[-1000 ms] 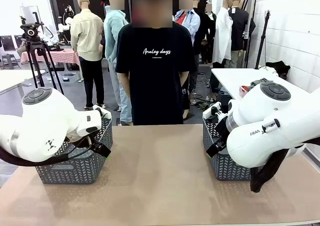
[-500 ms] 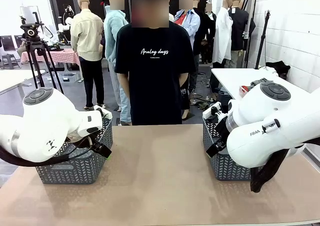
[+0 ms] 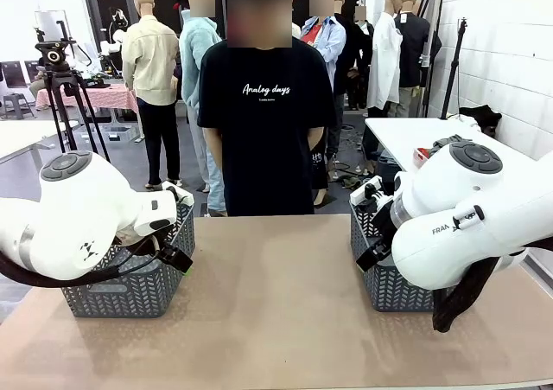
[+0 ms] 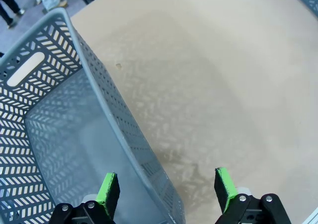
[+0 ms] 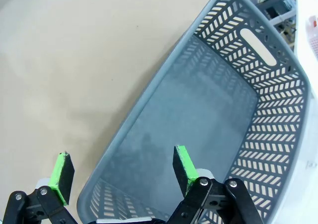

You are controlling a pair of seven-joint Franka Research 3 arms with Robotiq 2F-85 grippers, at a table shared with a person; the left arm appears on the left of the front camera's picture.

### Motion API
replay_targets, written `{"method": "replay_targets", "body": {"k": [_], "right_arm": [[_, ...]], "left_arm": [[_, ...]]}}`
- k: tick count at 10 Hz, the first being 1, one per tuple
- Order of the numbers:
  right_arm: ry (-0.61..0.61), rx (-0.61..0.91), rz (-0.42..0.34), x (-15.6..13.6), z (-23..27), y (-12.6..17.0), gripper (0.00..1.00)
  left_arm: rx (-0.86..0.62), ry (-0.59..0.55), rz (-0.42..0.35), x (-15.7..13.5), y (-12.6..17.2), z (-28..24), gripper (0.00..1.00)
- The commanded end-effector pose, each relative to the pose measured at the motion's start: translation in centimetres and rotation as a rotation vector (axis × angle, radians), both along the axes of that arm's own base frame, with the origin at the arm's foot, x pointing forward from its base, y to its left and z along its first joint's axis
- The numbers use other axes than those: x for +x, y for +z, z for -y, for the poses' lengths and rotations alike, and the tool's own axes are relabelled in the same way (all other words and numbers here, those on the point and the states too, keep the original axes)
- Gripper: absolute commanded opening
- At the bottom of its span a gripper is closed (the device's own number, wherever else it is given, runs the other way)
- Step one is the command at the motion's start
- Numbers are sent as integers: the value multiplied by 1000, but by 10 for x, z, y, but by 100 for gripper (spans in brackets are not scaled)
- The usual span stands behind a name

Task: Sort the tops and bottoms.
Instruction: Lift clothes from the center of the table with your left hand.

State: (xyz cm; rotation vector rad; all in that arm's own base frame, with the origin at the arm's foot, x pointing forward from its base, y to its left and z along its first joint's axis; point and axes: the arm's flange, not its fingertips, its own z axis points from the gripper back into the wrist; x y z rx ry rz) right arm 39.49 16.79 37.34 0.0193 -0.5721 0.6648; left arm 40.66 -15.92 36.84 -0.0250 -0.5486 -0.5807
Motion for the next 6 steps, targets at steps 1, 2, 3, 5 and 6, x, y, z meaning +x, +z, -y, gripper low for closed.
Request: {"method": "replay_targets", "body": {"k": [1,2,3,5,6], "right_arm": [[-1,1,0,0,0,0,100],[-1,1,0,0,0,0,100],[-1,1,0,0,0,0,100],[-1,1,0,0,0,0,100],[-1,1,0,0,0,0,100]], "left_arm": [[-4,4,-1,0,0,-3,100],[-4,4,-1,0,0,-3,100],[-4,4,-1,0,0,-3,100],[-4,4,-1,0,0,-3,100],[-4,4,-1,0,0,-3,100]]}}
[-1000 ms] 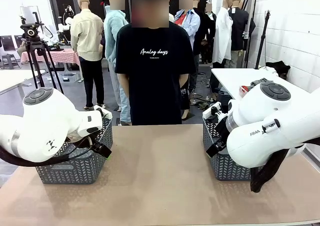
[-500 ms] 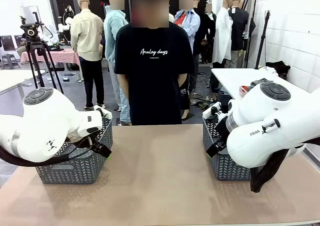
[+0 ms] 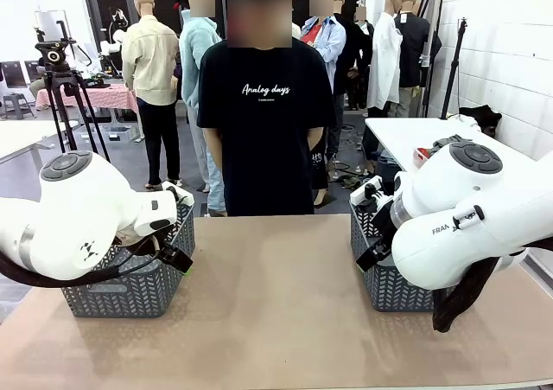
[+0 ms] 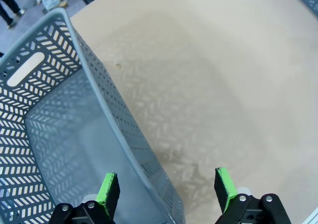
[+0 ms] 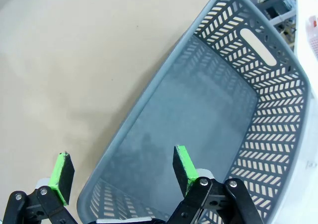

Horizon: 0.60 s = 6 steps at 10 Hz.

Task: Sort the tops and bottoms.
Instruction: Lift clothes from the center of the table with your left hand.

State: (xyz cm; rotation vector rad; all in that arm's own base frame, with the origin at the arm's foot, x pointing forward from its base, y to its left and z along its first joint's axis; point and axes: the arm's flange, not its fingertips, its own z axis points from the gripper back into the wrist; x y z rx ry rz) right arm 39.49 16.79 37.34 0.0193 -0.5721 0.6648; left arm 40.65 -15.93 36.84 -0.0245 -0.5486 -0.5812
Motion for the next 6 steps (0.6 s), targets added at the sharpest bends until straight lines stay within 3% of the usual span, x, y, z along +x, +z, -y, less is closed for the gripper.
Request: {"method": "replay_targets", "body": {"k": [1,6], "right_arm": [[-1,1,0,0,0,0,100],[-1,1,0,0,0,0,100]], "left_arm": [[-5,4,-1,0,0,-3,100],[-5,4,-1,0,0,-3,100]]}}
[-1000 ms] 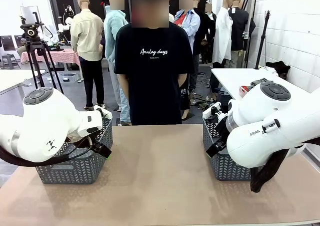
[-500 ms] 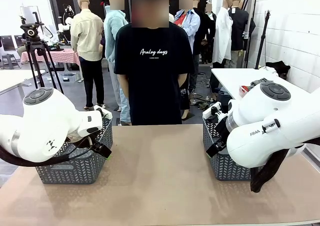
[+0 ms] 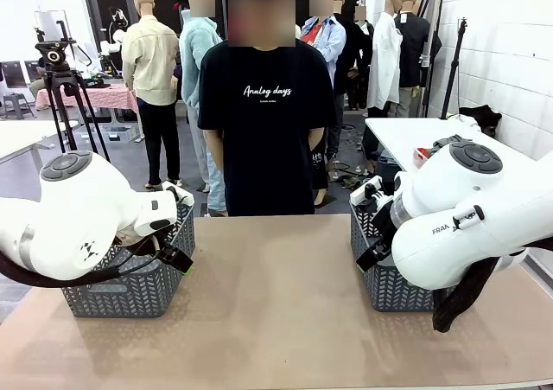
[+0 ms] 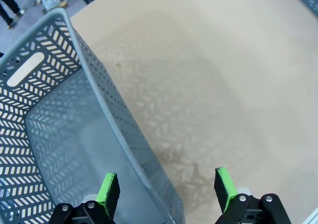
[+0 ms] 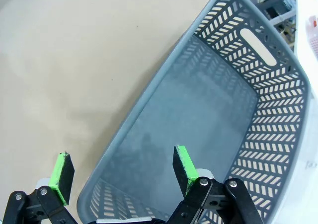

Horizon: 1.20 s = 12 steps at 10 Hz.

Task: Sort the tops and bottoms.
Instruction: Lift clothes from the center of the table with your left hand.

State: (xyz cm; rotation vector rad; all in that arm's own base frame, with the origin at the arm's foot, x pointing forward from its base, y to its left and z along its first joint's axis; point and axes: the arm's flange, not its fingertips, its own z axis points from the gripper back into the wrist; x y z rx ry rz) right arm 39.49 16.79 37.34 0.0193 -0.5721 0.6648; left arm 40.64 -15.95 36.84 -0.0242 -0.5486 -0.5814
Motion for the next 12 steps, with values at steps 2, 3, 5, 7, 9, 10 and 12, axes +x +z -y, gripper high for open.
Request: {"method": "replay_targets", "body": {"k": [2,3,5,7,9,10,12], "right_arm": [[-1,1,0,0,0,0,100],[-1,1,0,0,0,0,100],[-1,1,0,0,0,0,100],[-1,1,0,0,0,0,100],[-1,1,0,0,0,0,100],[-1,1,0,0,0,0,100],[-1,1,0,0,0,0,100]], "left_arm": [[-5,5,-2,0,0,-3,100],[-5,5,-2,0,0,-3,100],[-5,5,-2,0,0,-3,100],[-5,5,-2,0,0,-3,100],[-5,5,-2,0,0,-3,100],[-5,5,-2,0,0,-3,100],[-5,5,-2,0,0,-3,100]]}}
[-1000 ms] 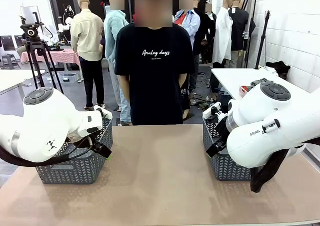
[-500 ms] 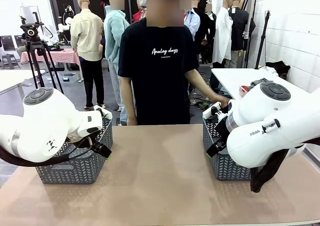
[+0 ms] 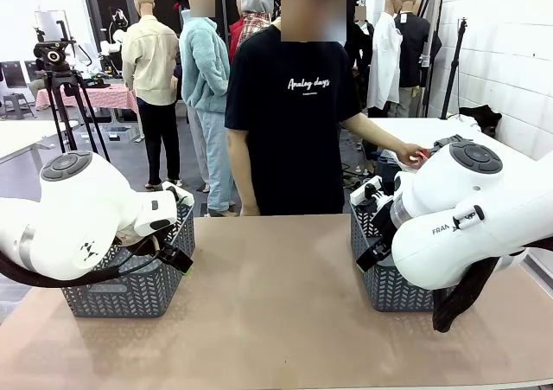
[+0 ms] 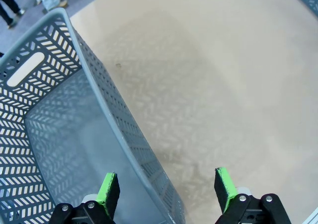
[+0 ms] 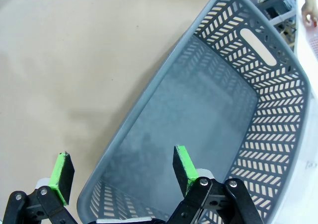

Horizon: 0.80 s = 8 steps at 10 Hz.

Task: Sort the tops and bottoms.
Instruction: Lift clothes from the center of the table with your left hand.

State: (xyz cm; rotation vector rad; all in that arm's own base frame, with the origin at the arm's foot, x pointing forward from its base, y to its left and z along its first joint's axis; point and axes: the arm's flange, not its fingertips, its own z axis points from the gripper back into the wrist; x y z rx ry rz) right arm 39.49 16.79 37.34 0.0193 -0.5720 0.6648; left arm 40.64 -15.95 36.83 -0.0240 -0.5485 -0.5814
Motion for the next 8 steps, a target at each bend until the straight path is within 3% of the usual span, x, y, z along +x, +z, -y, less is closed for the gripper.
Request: {"method": "replay_targets", "body": {"k": [1,8], "right_arm": [[-1,1,0,0,0,0,100],[-1,1,0,0,0,0,100]], "left_arm": [[-5,5,-2,0,0,-3,100],[-5,5,-2,0,0,-3,100]]}}
